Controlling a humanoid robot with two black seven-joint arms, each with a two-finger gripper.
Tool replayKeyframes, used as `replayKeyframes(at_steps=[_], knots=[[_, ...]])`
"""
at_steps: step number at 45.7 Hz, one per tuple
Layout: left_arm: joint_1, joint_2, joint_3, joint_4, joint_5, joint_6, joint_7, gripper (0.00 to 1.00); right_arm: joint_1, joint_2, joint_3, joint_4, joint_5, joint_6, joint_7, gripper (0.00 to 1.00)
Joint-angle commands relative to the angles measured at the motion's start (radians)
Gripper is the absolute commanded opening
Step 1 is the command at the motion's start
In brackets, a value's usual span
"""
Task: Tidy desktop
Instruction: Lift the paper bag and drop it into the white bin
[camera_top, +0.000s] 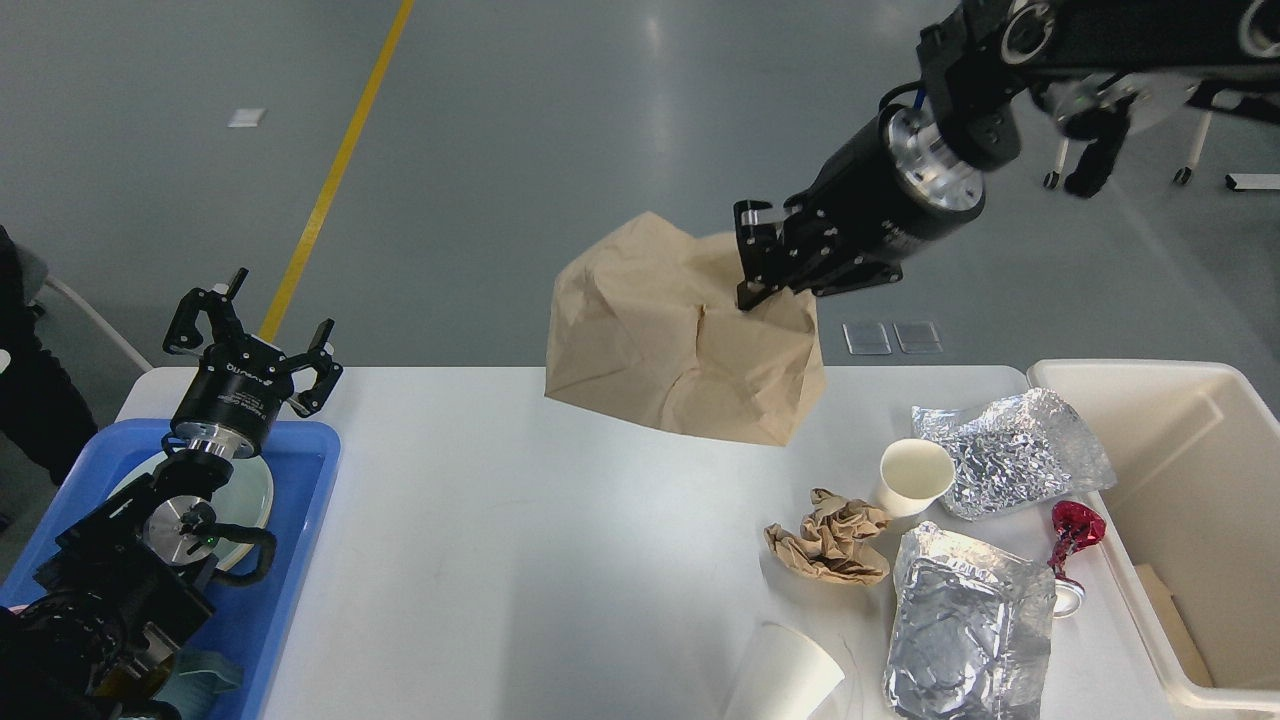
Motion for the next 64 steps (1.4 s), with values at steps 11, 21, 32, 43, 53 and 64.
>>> replayKeyframes(at_steps=[11, 21, 32, 43, 53, 64], knots=[[0.0, 0.0, 0.001, 0.0, 0.0, 0.0, -0.002, 1.0, 0.101, -0.091, -0.212, -0.084, -0.13, 0.011, 0.005, 0.0], [0.0, 0.0, 0.001, 0.0, 0.0, 0.0, -0.002, 1.0, -0.114, -0.31, -0.248, -0.287, -0.382, -0.058, 0.021, 0.0], [0.0, 0.0, 0.001, 0.0, 0.0, 0.0, -0.002, 1.0, -0.496, -0.554, -0.248, -0.42, -0.534, -0.445, 0.041, 0.0], [0.0, 0.0, 0.001, 0.0, 0.0, 0.0, -0.002, 1.0, -1.031, -0.533, -0.174, -0.748, -0.493, -0.719, 0.12, 0.0], [0.0, 0.0, 0.001, 0.0, 0.0, 0.0, -0.002, 1.0, -1.528, -0.377, 0.051, -1.064, -0.336, -0.805, 0.148, 0.0], [0.0, 0.0, 0.001, 0.0, 0.0, 0.0, -0.002, 1.0, -1.676, -0.26, 0.062, -1.216, -0.249, -0.803, 0.165, 0.0]])
